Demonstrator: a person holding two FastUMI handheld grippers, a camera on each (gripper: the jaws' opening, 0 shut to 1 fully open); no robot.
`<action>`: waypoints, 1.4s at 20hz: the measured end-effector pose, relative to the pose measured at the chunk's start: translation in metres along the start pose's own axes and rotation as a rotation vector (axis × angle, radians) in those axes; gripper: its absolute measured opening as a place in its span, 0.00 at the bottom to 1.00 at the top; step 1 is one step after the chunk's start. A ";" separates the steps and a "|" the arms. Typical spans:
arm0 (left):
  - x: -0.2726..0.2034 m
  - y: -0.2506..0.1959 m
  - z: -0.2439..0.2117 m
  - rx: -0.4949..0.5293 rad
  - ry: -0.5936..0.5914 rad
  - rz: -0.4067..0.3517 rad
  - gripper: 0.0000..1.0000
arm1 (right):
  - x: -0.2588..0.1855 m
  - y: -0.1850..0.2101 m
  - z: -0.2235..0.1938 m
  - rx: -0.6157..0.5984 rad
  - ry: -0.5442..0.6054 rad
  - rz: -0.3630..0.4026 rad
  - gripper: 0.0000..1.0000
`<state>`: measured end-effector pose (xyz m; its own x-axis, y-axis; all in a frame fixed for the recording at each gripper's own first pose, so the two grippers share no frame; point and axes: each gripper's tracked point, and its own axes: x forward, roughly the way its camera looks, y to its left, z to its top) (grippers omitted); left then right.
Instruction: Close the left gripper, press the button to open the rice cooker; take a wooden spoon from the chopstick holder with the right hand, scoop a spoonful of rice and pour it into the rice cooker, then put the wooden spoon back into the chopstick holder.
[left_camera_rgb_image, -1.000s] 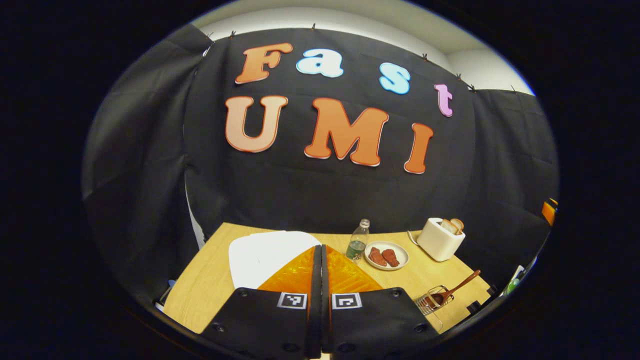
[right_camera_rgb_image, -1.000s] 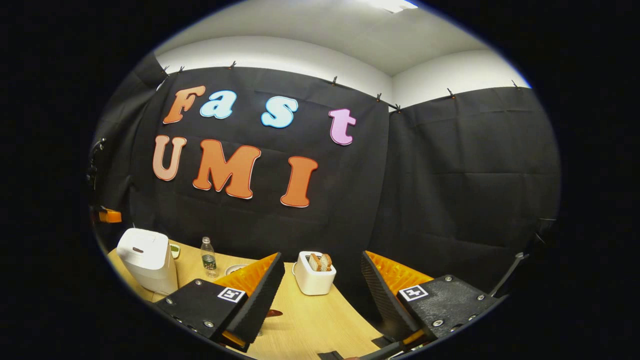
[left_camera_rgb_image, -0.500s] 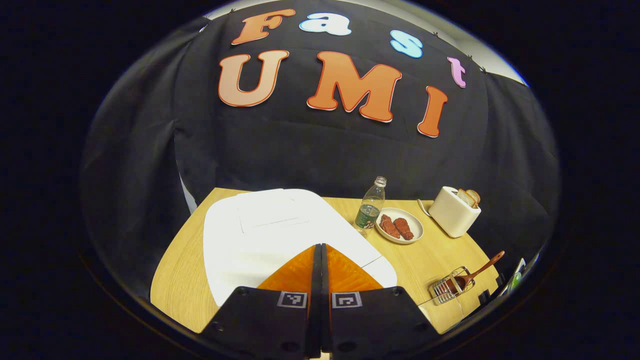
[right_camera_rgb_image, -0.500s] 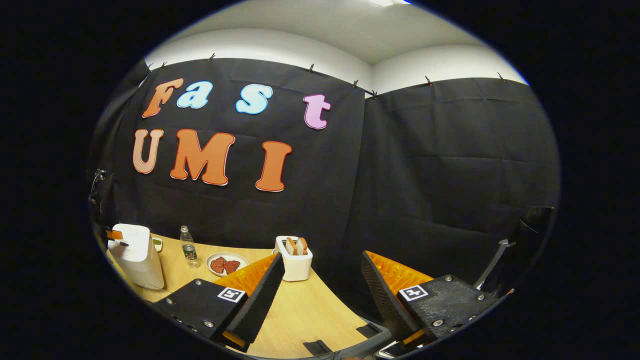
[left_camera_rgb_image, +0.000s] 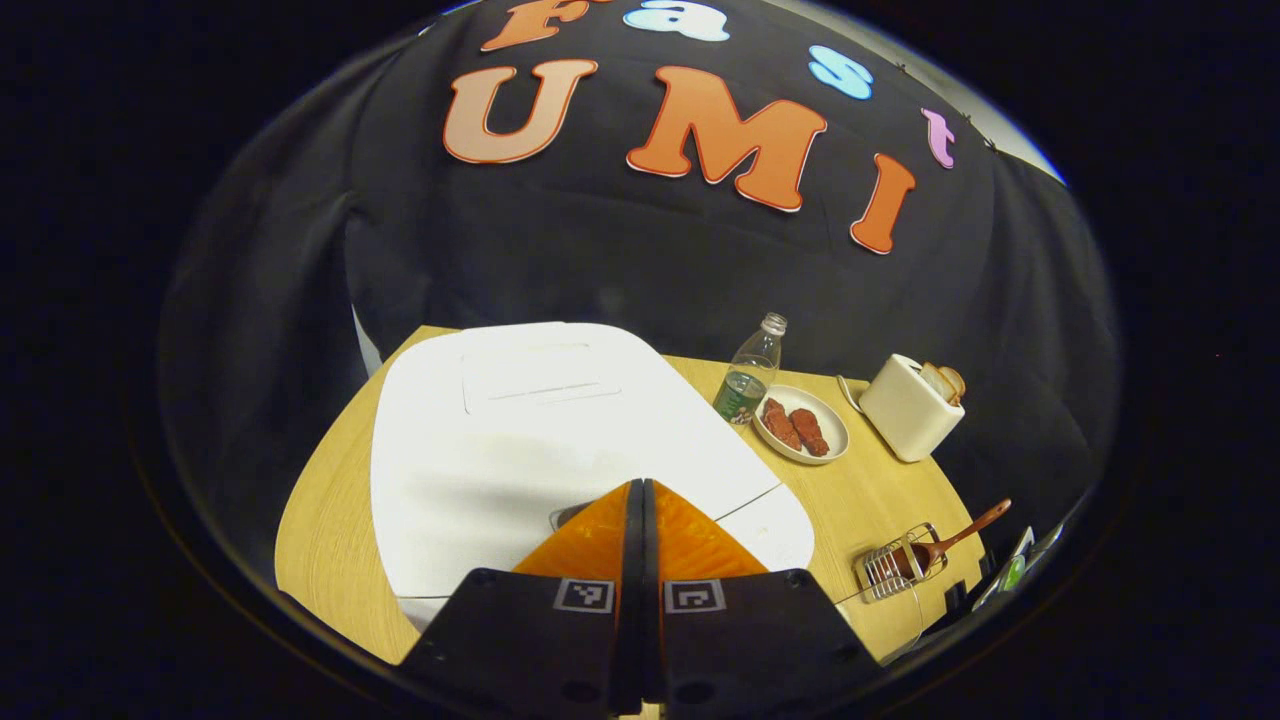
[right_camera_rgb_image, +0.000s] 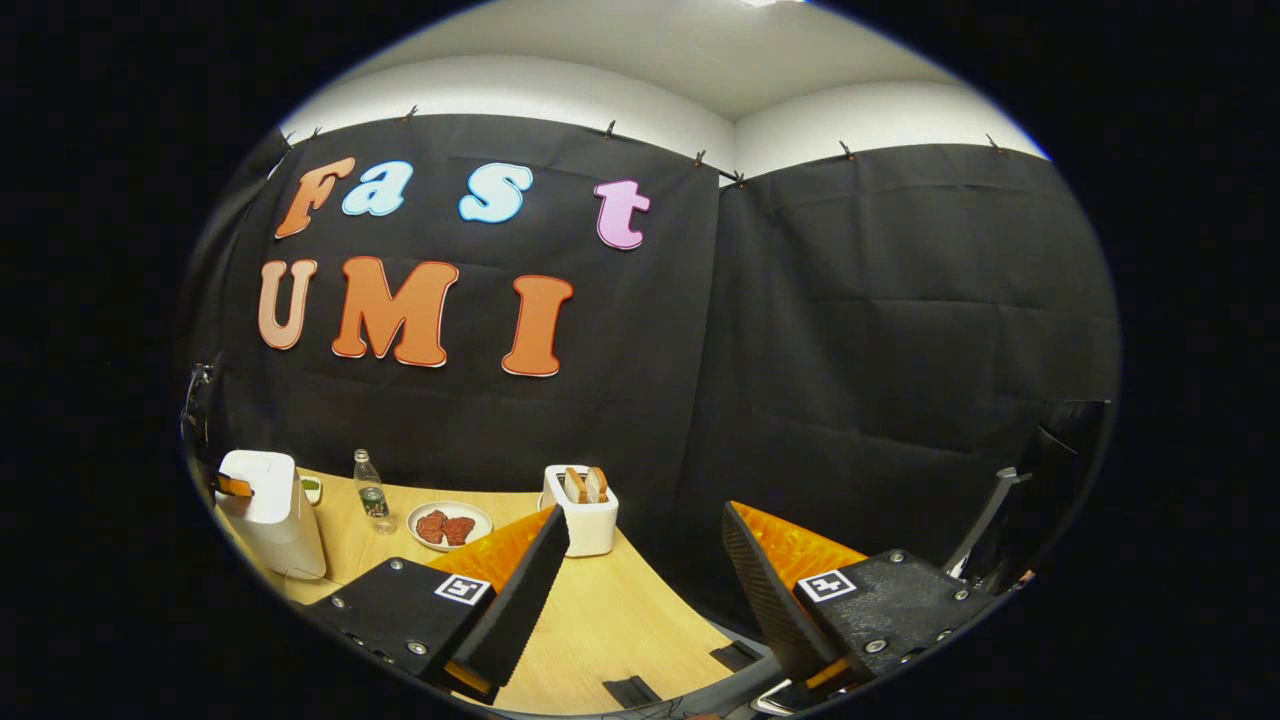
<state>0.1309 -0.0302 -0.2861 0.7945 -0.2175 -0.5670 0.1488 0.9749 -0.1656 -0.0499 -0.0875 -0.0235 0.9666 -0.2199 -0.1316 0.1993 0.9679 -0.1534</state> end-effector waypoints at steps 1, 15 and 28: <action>0.000 0.000 -0.001 -0.006 0.004 0.005 0.06 | 0.001 0.002 -0.001 -0.001 0.000 0.006 0.96; -0.188 -0.001 0.181 -0.055 -0.537 0.128 0.05 | -0.003 0.056 -0.012 0.111 -0.010 0.156 0.96; -0.282 0.057 0.173 -0.006 -0.629 0.330 0.06 | 0.059 0.144 -0.126 0.498 0.265 0.311 0.95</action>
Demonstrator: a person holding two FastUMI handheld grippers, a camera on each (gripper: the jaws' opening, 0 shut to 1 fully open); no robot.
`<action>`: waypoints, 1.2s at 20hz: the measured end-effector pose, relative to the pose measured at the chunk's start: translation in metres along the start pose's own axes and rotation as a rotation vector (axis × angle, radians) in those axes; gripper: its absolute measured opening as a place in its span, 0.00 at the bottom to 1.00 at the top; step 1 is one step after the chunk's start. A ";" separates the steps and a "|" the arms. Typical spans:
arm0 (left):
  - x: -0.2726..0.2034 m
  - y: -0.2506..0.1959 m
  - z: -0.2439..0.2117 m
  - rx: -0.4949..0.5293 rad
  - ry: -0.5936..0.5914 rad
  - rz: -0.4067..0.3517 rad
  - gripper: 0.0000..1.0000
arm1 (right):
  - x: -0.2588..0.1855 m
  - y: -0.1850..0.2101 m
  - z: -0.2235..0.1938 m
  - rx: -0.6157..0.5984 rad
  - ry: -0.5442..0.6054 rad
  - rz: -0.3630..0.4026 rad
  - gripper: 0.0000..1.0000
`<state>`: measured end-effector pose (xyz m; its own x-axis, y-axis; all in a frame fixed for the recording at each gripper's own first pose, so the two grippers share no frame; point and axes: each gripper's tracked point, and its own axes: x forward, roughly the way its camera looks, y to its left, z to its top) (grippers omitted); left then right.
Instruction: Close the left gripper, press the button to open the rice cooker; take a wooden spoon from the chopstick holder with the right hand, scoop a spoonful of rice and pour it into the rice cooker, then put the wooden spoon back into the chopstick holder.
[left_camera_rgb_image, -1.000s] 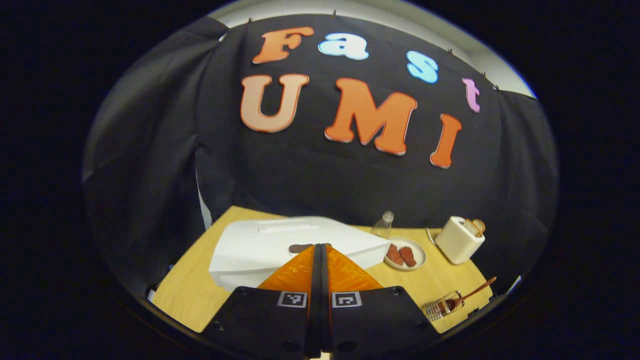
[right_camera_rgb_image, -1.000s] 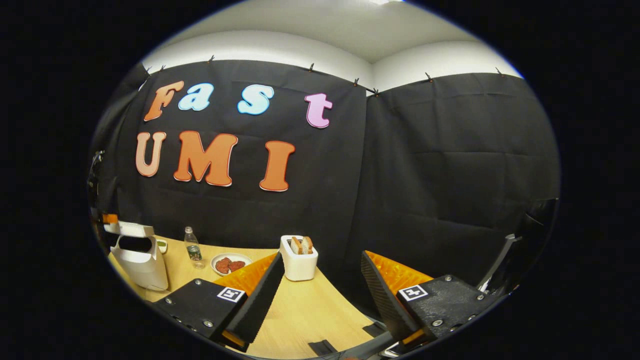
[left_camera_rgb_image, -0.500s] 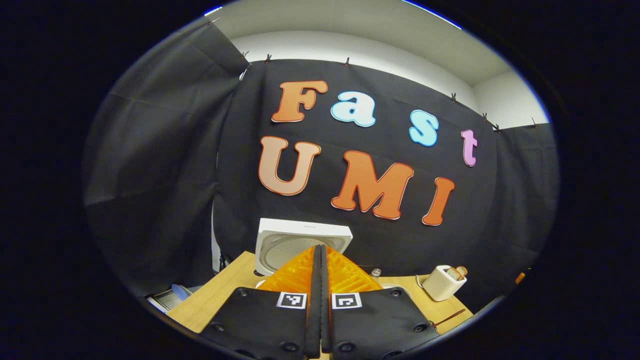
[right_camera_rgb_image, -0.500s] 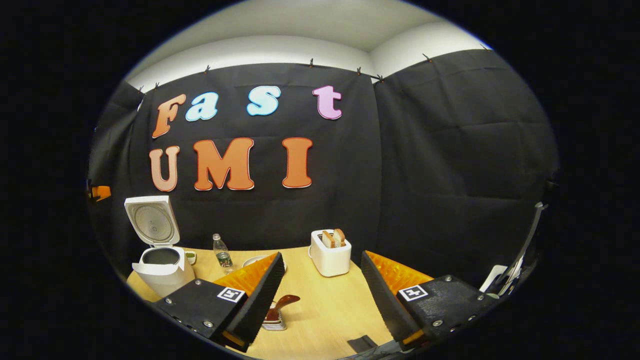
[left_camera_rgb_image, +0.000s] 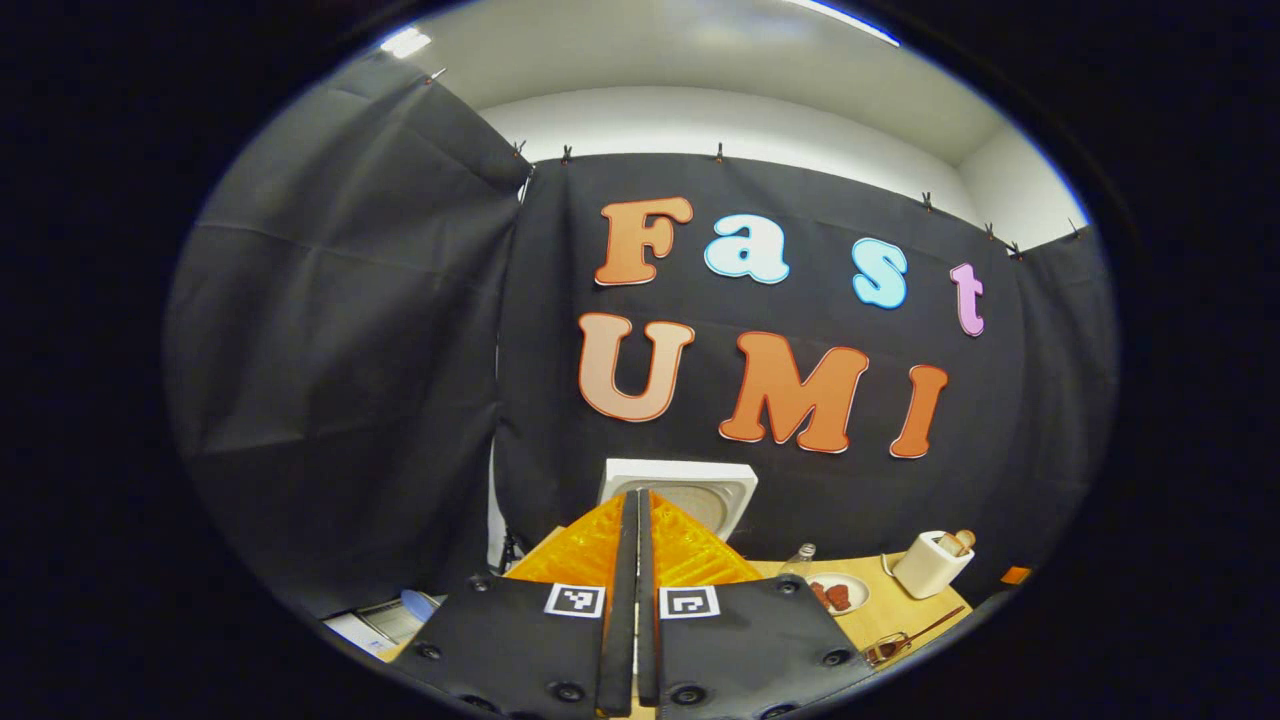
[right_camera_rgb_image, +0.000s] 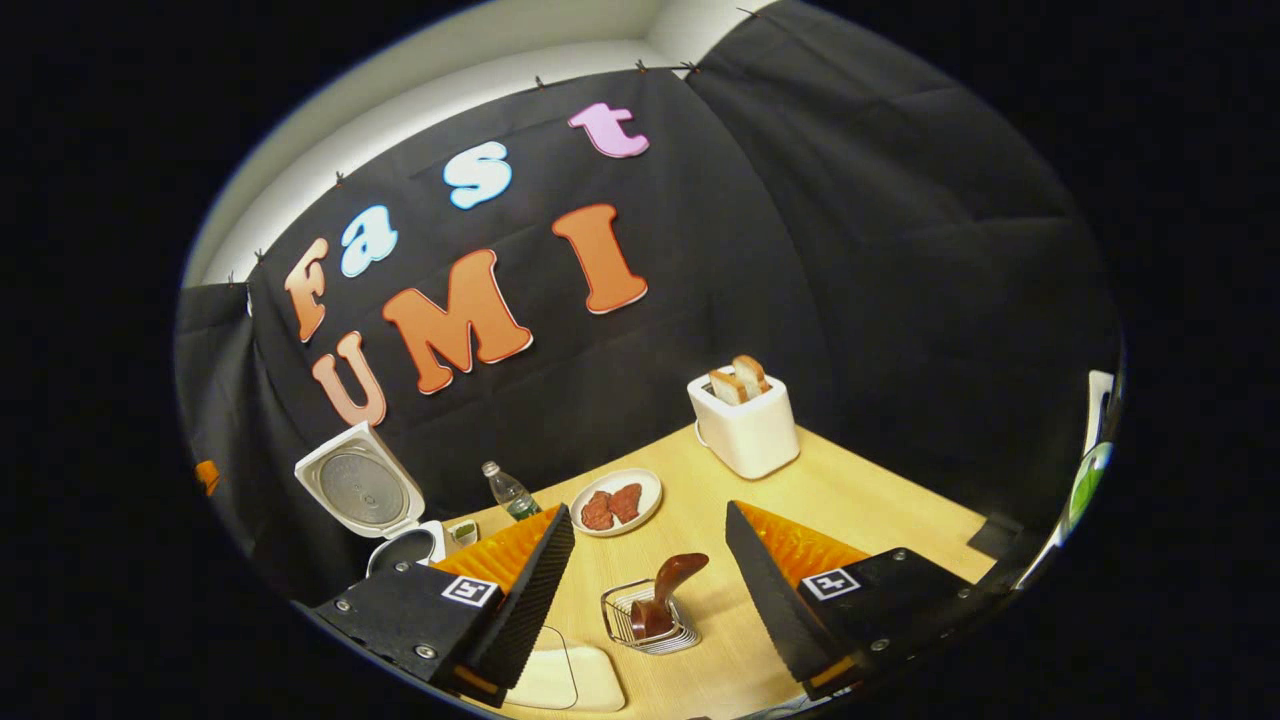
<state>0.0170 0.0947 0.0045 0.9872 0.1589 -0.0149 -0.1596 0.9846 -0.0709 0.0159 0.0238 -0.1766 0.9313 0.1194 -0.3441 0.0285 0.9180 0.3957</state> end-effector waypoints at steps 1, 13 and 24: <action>-0.008 0.005 0.004 0.011 0.000 0.009 0.09 | 0.010 -0.005 -0.010 0.002 0.017 -0.013 0.95; -0.044 0.043 0.036 0.123 -0.131 0.090 0.99 | 0.072 -0.022 -0.087 0.100 0.200 -0.030 0.91; -0.047 0.045 0.018 0.159 -0.065 0.080 1.00 | 0.097 -0.002 -0.098 0.238 0.244 0.011 0.25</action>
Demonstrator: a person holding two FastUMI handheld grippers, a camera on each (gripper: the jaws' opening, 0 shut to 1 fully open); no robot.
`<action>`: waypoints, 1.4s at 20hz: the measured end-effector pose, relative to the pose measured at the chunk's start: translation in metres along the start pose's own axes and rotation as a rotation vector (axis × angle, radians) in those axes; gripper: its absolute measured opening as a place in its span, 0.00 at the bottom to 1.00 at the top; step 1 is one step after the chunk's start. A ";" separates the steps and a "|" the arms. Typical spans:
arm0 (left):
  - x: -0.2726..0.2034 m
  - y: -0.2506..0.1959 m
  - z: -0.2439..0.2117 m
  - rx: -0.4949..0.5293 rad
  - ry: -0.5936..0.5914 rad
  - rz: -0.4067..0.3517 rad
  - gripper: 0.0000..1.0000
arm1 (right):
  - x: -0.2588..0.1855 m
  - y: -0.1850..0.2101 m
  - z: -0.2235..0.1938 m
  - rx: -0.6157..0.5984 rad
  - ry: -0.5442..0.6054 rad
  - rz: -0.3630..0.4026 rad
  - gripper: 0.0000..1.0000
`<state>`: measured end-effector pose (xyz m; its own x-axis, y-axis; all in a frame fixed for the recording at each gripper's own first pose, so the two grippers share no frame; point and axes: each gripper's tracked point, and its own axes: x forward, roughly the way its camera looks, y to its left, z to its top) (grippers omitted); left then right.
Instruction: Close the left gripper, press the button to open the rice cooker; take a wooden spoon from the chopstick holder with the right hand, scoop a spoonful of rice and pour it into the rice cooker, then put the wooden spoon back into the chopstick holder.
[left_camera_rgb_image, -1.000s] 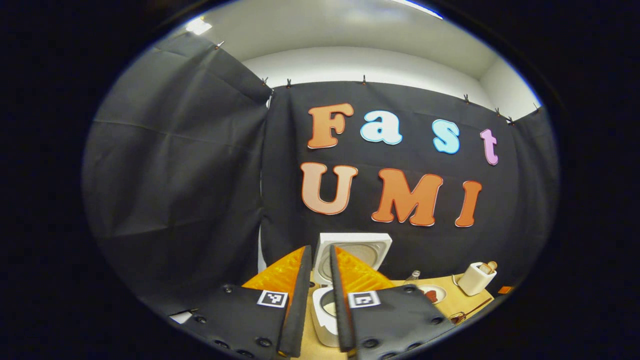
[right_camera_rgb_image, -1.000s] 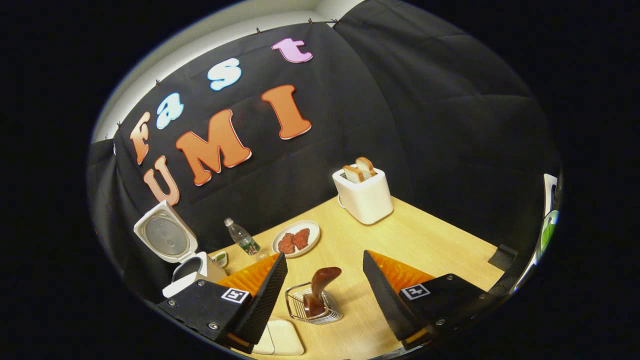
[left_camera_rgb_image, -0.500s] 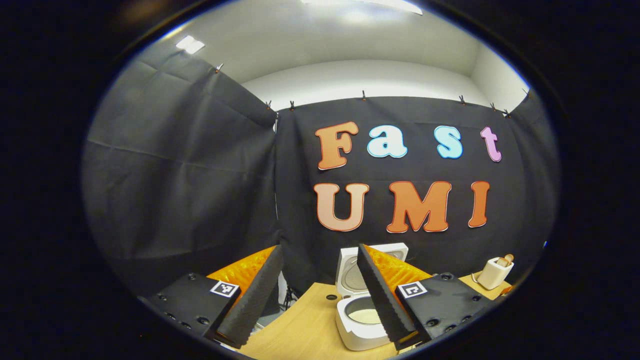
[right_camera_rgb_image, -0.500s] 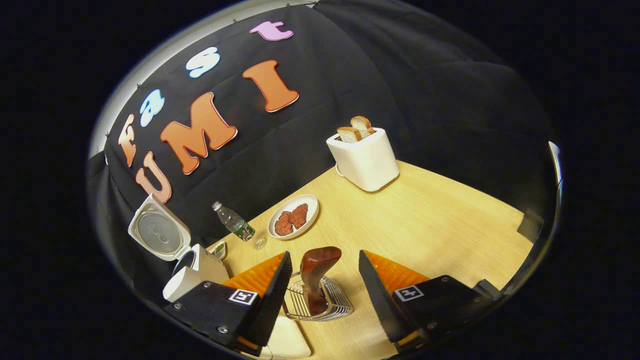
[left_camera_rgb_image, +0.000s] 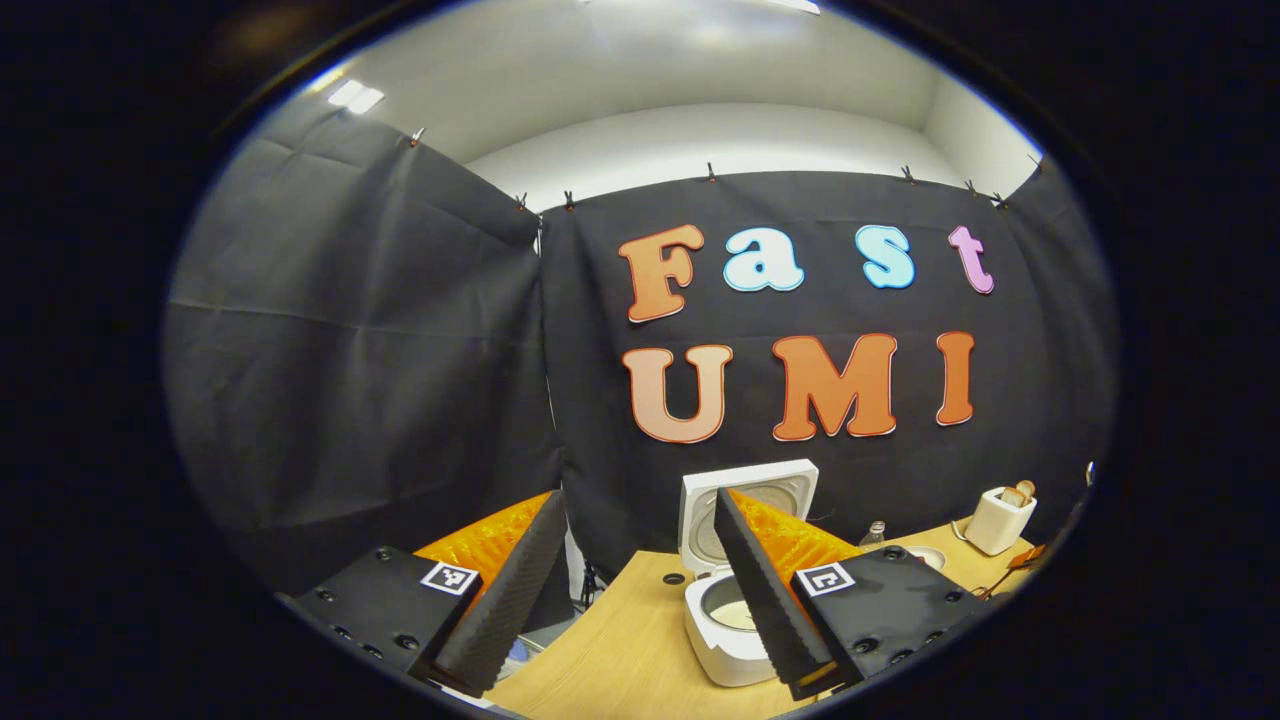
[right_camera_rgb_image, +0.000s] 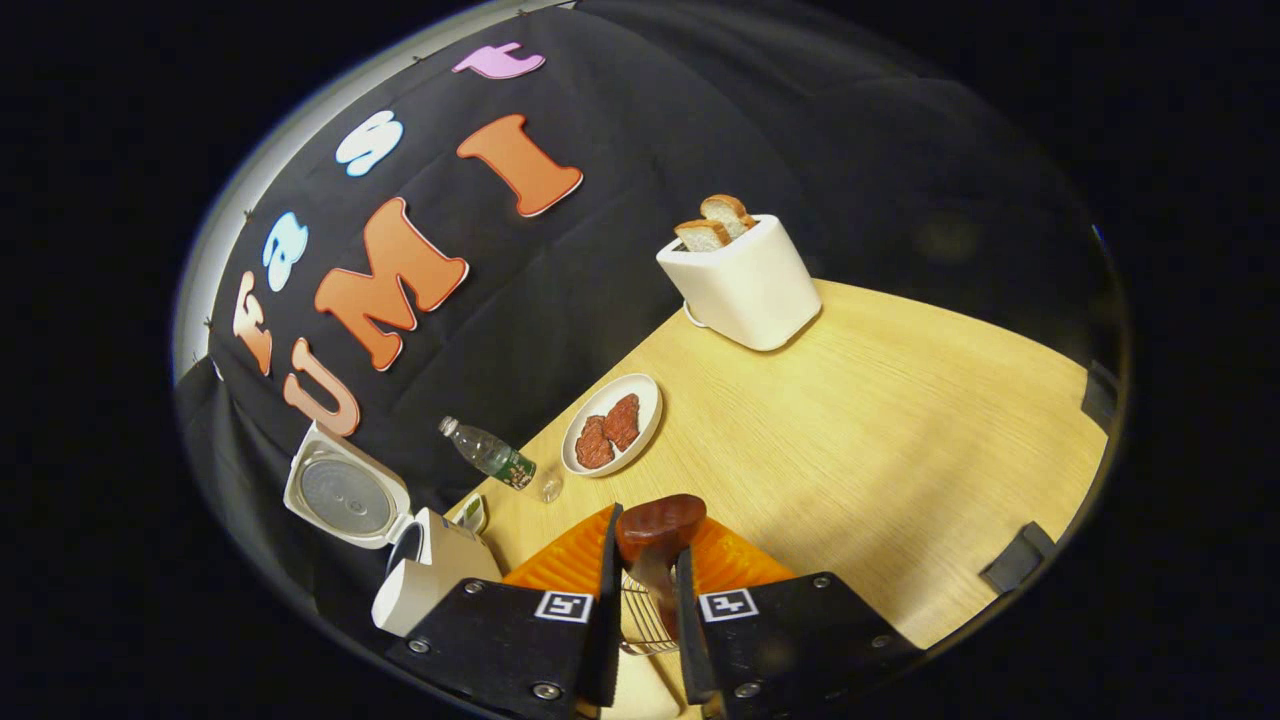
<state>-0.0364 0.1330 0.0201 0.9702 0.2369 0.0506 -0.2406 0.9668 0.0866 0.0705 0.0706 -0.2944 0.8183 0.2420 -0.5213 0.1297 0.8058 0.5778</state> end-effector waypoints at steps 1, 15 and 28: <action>0.001 0.000 -0.002 -0.003 0.006 0.001 0.99 | 0.002 0.000 0.002 -0.009 -0.013 -0.005 0.17; -0.011 0.023 -0.022 -0.092 0.054 -0.016 1.00 | -0.083 0.100 0.039 -0.215 -0.158 0.107 0.12; 0.005 0.067 -0.021 -0.045 0.033 -0.098 1.00 | -0.114 0.145 -0.069 -0.426 -0.147 0.120 0.12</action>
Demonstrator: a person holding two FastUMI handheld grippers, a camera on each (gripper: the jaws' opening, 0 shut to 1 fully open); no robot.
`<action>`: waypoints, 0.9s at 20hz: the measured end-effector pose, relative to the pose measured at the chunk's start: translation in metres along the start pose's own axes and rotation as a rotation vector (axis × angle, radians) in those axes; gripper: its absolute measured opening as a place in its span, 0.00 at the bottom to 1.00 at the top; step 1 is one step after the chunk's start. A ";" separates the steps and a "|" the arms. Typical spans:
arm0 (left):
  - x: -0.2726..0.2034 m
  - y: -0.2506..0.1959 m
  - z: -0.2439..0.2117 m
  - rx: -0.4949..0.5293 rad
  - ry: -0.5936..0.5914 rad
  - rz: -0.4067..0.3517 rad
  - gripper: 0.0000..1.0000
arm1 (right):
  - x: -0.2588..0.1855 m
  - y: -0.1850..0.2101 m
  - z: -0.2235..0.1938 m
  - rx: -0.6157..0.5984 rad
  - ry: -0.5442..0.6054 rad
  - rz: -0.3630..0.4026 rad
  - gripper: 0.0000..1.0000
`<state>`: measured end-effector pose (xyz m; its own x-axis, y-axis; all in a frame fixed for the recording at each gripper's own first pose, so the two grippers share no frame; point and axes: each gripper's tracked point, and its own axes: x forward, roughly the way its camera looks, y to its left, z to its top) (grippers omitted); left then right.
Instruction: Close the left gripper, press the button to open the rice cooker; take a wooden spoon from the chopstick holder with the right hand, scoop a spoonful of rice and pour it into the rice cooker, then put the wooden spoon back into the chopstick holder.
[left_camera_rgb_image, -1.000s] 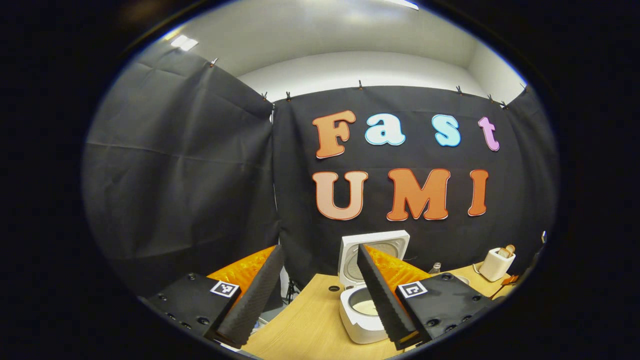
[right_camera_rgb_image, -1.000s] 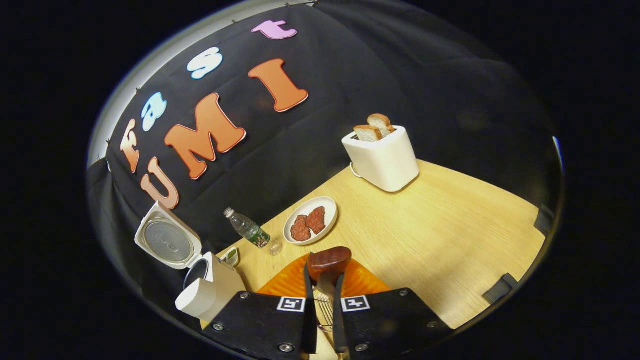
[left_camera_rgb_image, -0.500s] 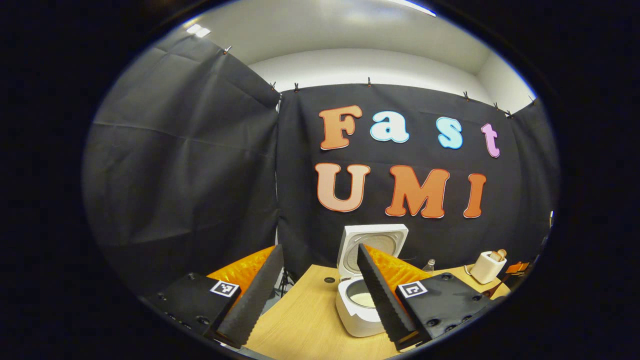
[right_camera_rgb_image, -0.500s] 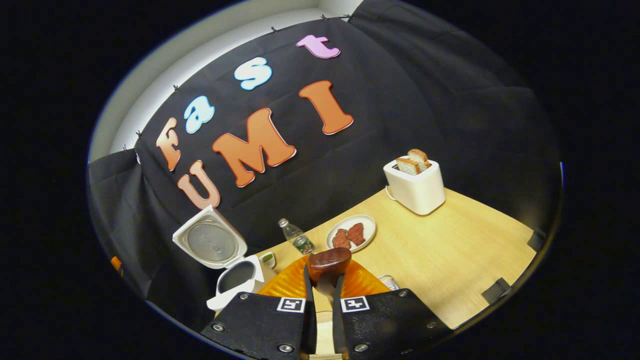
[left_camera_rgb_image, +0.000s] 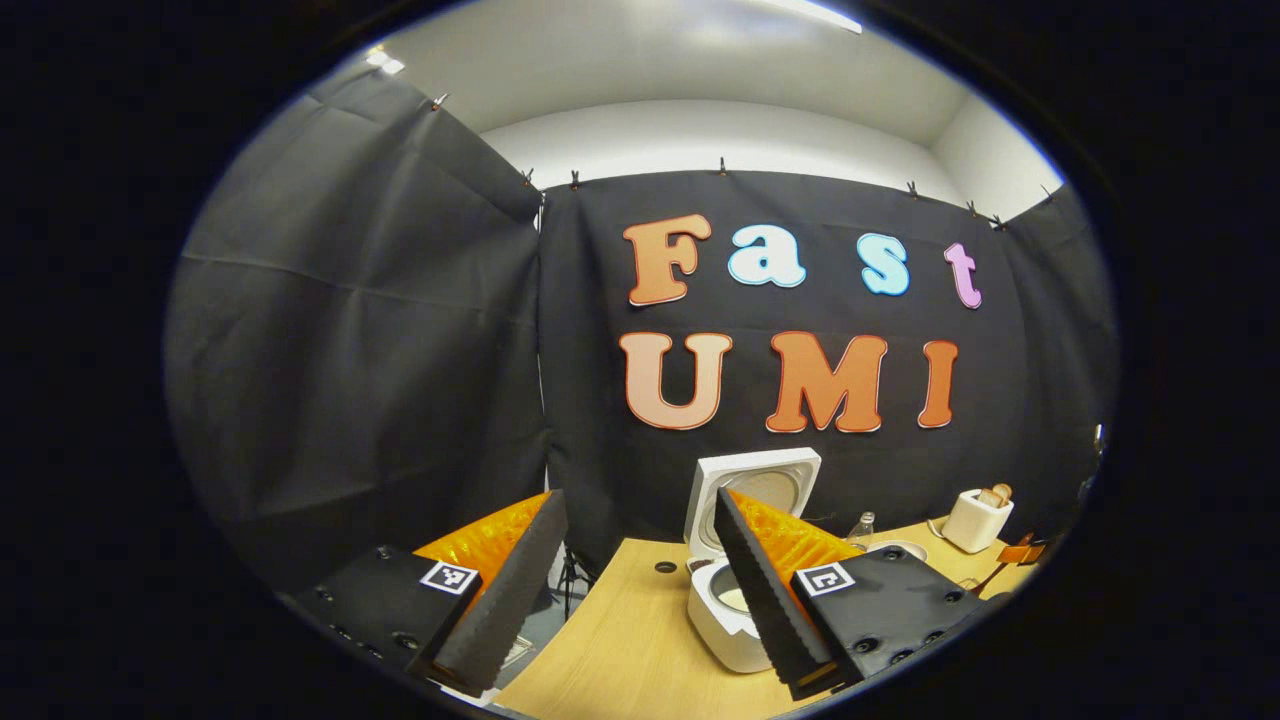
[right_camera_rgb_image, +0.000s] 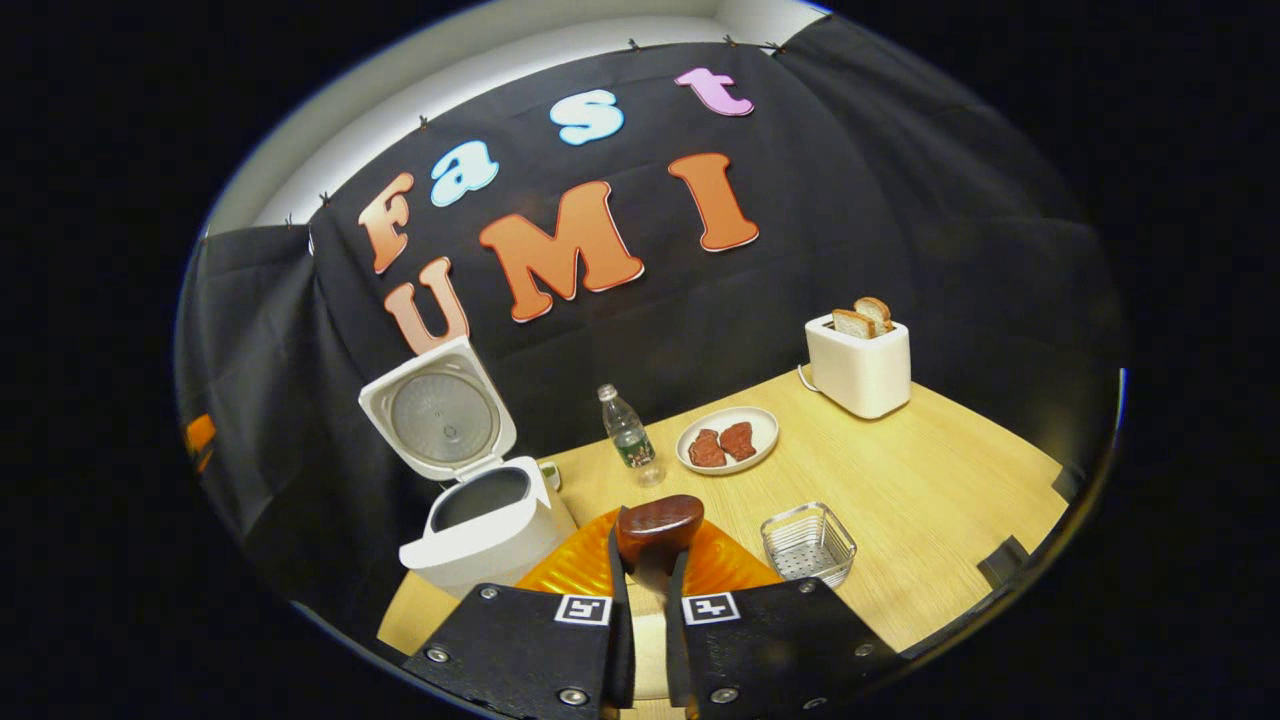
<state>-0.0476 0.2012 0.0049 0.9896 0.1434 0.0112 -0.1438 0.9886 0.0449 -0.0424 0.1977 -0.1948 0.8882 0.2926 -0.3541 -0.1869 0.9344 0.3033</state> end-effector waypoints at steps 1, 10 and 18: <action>0.001 0.003 -0.001 0.007 0.002 -0.003 1.00 | 0.002 0.000 -0.009 -0.042 0.003 -0.018 0.11; 0.011 0.014 -0.020 0.005 0.044 -0.039 1.00 | 0.008 0.019 -0.072 -0.335 0.065 -0.086 0.12; 0.019 0.024 -0.033 0.010 0.075 -0.045 1.00 | 0.004 0.033 -0.102 -0.292 0.115 -0.111 0.12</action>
<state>-0.0322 0.2292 -0.0268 0.9926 0.1022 -0.0659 -0.0988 0.9937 0.0537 -0.0879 0.2504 -0.2769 0.8599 0.1908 -0.4734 -0.2185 0.9758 -0.0036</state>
